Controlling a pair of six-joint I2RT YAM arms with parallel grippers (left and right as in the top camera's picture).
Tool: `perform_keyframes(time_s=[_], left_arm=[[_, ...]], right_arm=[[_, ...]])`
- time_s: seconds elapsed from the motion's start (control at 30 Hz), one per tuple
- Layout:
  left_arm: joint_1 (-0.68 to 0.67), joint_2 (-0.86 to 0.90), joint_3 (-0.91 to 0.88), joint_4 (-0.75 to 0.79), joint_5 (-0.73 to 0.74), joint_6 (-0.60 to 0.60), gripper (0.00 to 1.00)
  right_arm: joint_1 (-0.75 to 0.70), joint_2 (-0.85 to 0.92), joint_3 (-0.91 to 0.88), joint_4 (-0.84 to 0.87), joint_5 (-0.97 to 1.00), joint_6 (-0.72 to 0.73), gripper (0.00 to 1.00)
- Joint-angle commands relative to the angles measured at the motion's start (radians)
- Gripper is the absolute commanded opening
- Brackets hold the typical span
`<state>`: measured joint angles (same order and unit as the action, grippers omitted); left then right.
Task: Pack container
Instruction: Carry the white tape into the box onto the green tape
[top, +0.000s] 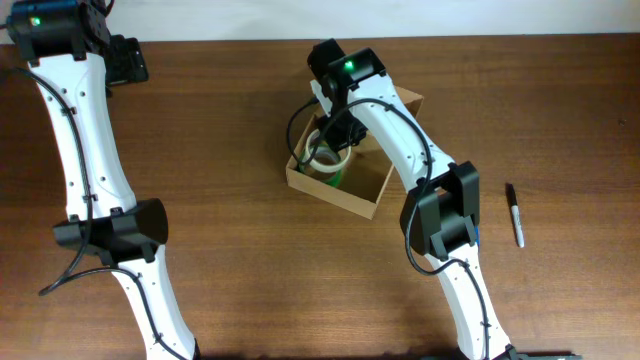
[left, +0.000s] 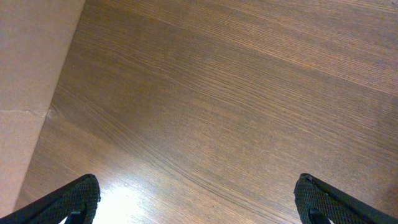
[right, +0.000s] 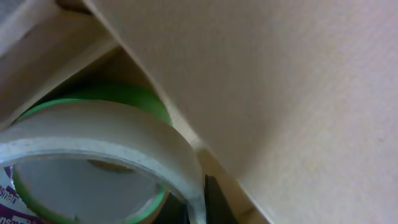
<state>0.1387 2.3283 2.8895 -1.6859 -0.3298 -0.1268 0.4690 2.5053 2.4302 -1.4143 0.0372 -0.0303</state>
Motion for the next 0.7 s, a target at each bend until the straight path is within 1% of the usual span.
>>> perform_keyframes(time_s=[0.0, 0.1, 0.13, 0.17, 0.2, 0.33, 0.43, 0.5, 0.67], left_arm=[[0.002, -0.006, 0.004, -0.001, 0.000, 0.009, 1.00], [0.002, -0.006, 0.004, -0.001, 0.001, 0.009, 1.00], [0.002, -0.006, 0.004, -0.001, 0.000, 0.009, 1.00], [0.002, -0.006, 0.004, -0.001, 0.000, 0.009, 1.00], [0.002, -0.006, 0.004, -0.001, 0.000, 0.009, 1.00], [0.002, -0.006, 0.004, -0.001, 0.000, 0.009, 1.00], [0.002, -0.006, 0.004, -0.001, 0.000, 0.009, 1.00], [0.002, -0.006, 0.004, -0.001, 0.000, 0.009, 1.00], [0.002, -0.006, 0.004, -0.001, 0.000, 0.009, 1.00]], right_arm=[[-0.005, 0.011, -0.028, 0.026, 0.001, 0.005, 0.04], [-0.005, 0.011, -0.045, 0.057, 0.001, 0.005, 0.05], [-0.005, 0.011, -0.045, 0.062, 0.001, 0.005, 0.13], [-0.005, 0.011, -0.045, 0.066, 0.002, 0.005, 0.26], [-0.005, 0.011, -0.045, 0.069, 0.001, 0.005, 0.32], [-0.005, 0.011, -0.035, 0.065, 0.002, 0.005, 0.33], [-0.005, 0.005, 0.005, 0.045, 0.002, 0.005, 0.33], [-0.004, -0.006, 0.055, 0.019, 0.002, 0.005, 0.33], [-0.004, -0.080, 0.283, -0.087, 0.035, 0.005, 0.36]])
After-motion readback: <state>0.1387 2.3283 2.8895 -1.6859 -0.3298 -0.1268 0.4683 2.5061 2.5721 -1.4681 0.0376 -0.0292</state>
